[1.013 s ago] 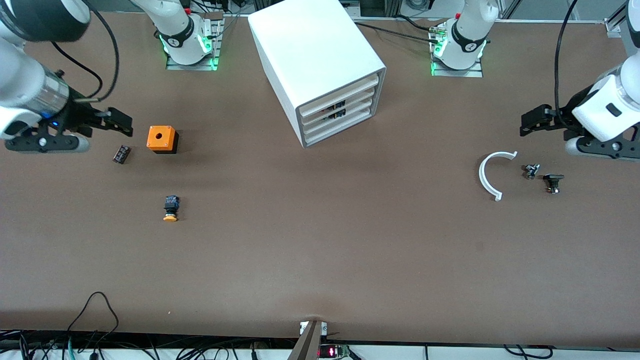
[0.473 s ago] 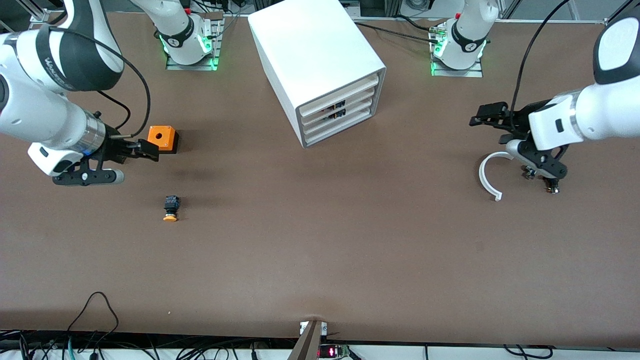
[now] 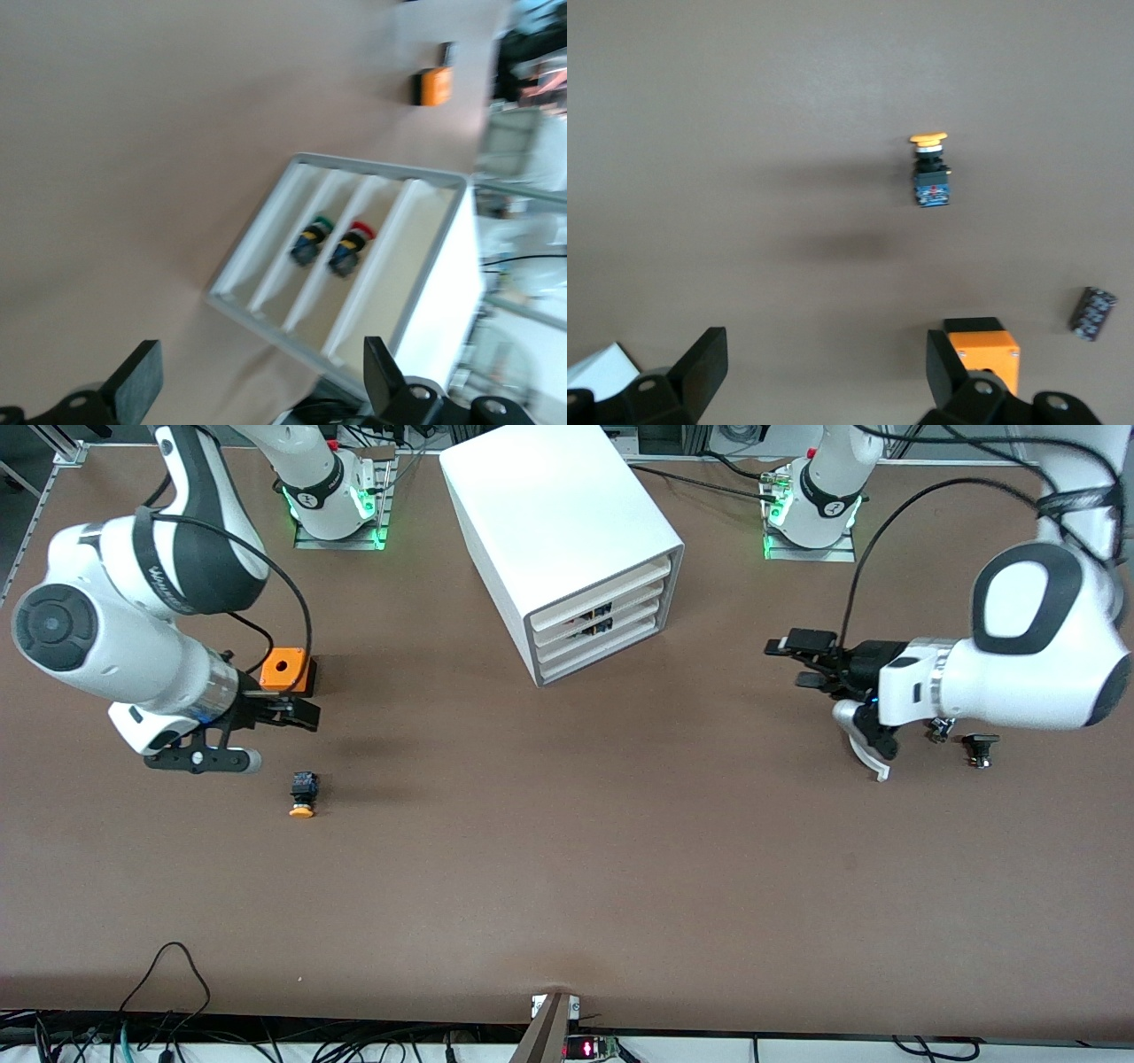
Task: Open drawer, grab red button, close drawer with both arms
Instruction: 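Reach the left gripper to the drawer handle while the right gripper approaches the cabinet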
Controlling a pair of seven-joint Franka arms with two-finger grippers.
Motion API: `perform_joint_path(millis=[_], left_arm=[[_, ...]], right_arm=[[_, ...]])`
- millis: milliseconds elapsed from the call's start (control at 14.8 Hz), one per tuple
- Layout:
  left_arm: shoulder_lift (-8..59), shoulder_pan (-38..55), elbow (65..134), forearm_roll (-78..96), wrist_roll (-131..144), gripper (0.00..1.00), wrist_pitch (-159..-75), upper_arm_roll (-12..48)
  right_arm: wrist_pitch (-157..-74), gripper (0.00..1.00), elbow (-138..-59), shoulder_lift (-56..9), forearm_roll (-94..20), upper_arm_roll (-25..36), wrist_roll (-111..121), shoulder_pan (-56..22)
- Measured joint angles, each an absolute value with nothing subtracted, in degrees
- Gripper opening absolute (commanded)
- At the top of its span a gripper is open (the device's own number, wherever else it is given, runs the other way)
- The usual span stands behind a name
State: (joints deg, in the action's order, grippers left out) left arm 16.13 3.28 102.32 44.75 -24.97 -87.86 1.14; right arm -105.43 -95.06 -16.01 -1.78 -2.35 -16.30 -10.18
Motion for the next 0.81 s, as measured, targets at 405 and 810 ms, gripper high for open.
perform_joint_path(millis=[405, 810], left_arm=[[22.4, 4.3, 111.0, 57.9, -38.9, 1.0, -89.4, 4.1], [23.9, 4.8, 123.2, 70.7, -55.9, 0.86, -91.5, 8.1]], right_arm=[[-107.5, 0.99, -95.0, -18.9, -4.3, -2.4, -27.6, -13.6], [-107.8, 0.99, -92.6, -22.0, -5.4, -2.5, -37.4, -17.6]])
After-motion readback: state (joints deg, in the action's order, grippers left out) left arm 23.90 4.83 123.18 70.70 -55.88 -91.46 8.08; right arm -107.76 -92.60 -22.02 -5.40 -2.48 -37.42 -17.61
